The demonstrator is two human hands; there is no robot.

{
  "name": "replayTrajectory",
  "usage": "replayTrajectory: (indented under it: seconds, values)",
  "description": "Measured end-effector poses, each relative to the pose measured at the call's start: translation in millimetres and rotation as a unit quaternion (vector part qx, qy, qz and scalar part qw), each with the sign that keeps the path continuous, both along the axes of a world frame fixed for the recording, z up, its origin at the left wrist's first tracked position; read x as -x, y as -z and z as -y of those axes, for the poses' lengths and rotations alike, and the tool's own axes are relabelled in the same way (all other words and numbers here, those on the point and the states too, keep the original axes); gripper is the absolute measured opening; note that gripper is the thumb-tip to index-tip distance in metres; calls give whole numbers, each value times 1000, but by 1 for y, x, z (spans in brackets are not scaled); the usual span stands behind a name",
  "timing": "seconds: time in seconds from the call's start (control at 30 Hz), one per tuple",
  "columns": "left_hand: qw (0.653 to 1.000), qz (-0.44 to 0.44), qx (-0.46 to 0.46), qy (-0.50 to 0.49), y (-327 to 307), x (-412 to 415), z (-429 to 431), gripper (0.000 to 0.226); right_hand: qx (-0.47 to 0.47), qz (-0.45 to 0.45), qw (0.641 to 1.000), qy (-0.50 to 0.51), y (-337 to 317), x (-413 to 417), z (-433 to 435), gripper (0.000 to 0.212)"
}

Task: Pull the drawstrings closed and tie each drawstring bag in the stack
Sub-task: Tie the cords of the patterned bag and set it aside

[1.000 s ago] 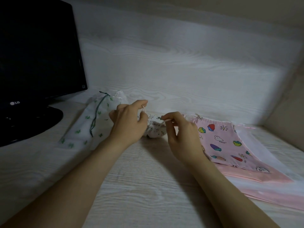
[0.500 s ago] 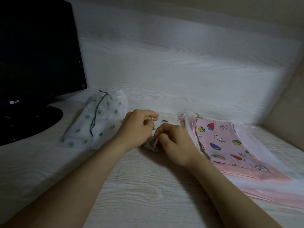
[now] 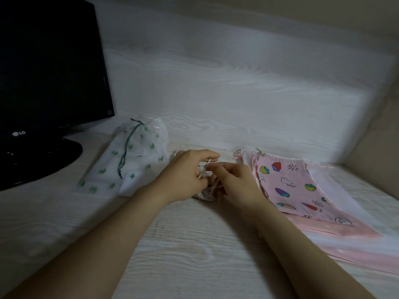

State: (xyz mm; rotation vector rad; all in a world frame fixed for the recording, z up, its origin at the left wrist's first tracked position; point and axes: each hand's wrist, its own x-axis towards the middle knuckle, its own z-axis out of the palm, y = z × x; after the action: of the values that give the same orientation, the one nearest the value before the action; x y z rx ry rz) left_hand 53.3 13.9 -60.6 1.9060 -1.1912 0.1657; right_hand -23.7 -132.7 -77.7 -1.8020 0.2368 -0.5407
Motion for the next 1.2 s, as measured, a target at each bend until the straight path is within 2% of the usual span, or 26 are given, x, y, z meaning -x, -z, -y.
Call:
replayTrajectory:
  seconds: [0.07, 0.17, 0.23, 0.33, 0.43, 0.5, 0.53, 0.67, 0.8, 0.87, 1.0, 1.1, 1.2]
  values:
    - [1000, -18, -5, 22, 0, 0, 1, 70, -10, 4, 1000, -15, -3, 4, -2, 23]
    - [995, -81, 10, 50, 6, -7, 4, 92, -82, -4, 996, -18, -5, 6, -1, 25]
    - [990, -128, 29, 52, 9, -11, 4, 94, -128, -23, 991, -6, -7, 6, -1, 28]
    - [983, -182, 25, 29, 8, -12, 2, 71, -192, -27, 981, -3, -13, 7, -2, 23]
    - [971, -240, -14, 19, 6, -11, 3, 36, -217, -22, 976, 15, -13, 6, -2, 15]
    - [965, -257, -34, 25, 6, -11, 3, 14, -202, -15, 979, 25, -9, 4, 0, 13]
    - [962, -269, -34, 29, 6, -11, 3, 11, -191, -10, 981, 30, -7, 4, 1, 14]
    - [944, -330, -8, 24, 1, -10, 2, 18, -167, -5, 984, 69, -8, 4, 5, 17]
    - [915, -403, 13, 13, -2, -11, 3, 21, -82, 41, 989, 119, -9, 7, 6, 24]
    - [906, -423, 21, 6, -3, -12, 4, 23, -103, 78, 986, 108, -13, 10, 6, 23]
    - [913, -408, -8, 25, -7, -9, 1, 26, -82, 140, 985, 59, -17, 10, 3, 27]
    - [926, -372, -41, 54, -8, -7, -1, 24, -7, 146, 989, 38, -13, 7, 2, 31]
    - [938, -334, -64, 68, -8, -5, -2, 22, 10, 146, 989, 7, -11, 7, 3, 33]
